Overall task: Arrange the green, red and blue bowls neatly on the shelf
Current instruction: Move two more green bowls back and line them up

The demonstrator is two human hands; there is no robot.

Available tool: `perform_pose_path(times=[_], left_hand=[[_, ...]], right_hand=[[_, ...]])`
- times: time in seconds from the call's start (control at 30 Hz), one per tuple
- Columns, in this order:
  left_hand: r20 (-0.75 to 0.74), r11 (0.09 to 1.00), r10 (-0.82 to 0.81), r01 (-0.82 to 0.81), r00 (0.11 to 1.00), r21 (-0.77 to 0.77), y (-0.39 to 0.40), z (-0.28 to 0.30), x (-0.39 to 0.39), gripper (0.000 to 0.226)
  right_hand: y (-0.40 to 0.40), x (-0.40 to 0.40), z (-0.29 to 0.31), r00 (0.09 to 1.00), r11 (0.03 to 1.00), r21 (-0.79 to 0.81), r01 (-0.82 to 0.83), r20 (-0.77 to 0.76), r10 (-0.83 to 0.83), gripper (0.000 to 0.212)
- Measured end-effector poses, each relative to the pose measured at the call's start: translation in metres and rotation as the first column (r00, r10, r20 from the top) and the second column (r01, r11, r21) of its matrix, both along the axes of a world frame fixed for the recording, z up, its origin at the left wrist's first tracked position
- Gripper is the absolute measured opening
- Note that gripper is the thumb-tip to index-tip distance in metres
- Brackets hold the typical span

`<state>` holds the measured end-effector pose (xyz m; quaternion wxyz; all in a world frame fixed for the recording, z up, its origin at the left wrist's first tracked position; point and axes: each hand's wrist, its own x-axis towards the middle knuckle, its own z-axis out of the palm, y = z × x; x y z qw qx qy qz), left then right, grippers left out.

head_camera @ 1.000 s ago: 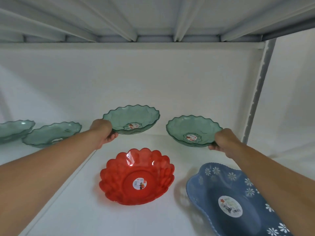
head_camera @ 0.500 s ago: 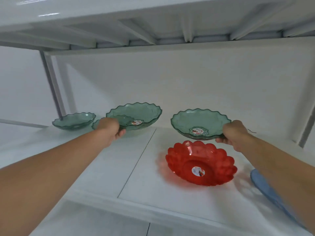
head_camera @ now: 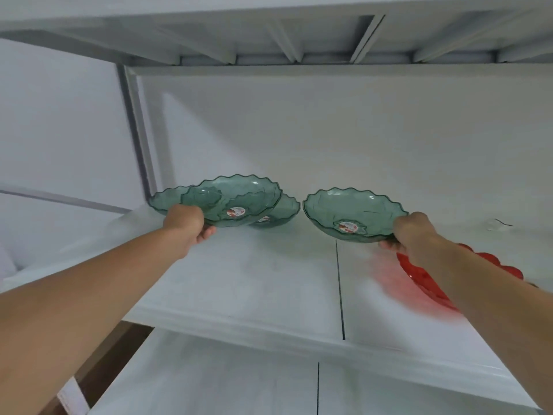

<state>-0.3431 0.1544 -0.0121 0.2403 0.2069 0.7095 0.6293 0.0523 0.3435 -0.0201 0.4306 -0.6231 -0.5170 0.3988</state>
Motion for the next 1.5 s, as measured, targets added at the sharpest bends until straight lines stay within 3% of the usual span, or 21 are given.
perform_pose_path(times=[0.17,0.4,0.57,0.73,1.07,1.27,1.4,1.5], left_hand=[[0.003,0.998,0.054,-0.054,0.999,-0.007,-0.009,-0.004,-0.020,0.037],[-0.053,0.993,0.116,-0.117,0.992,-0.011,-0.023,0.015,-0.071,0.035],[-0.094,0.992,0.126,-0.124,0.988,0.027,-0.018,0.033,-0.116,0.035],[-0.123,0.998,0.051,-0.047,0.991,0.037,0.009,0.033,-0.169,0.037],[-0.134,0.994,-0.033,0.019,0.990,-0.107,0.074,0.008,-0.279,0.037],[-0.415,0.958,-0.112,-0.014,0.903,-0.288,0.096,-0.025,-0.304,0.053],[-0.432,0.946,-0.123,-0.025,0.893,-0.322,0.106,-0.041,-0.308,0.050],[-0.478,0.922,-0.148,-0.053,0.866,-0.383,0.115,-0.052,-0.314,0.044]], right_hand=[[0.003,-0.032,0.011,0.997,0.999,-0.025,-0.037,-0.071,0.035,0.035],[0.006,-0.083,0.023,0.987,0.995,0.001,-0.100,-0.123,0.100,0.030],[0.007,-0.134,0.021,0.982,0.993,-0.001,-0.114,-0.153,0.112,0.015],[0.012,-0.185,0.018,0.987,0.997,-0.003,-0.072,-0.146,0.071,0.024],[0.011,-0.270,0.021,0.998,0.990,-0.127,0.065,0.016,-0.063,0.022],[0.021,-0.278,0.007,0.984,0.979,-0.129,0.159,0.101,-0.147,0.014],[0.033,-0.275,-0.007,0.949,0.978,-0.066,0.200,0.261,-0.177,0.030],[0.036,-0.275,-0.019,0.910,0.983,-0.064,0.173,0.393,-0.134,0.025]])
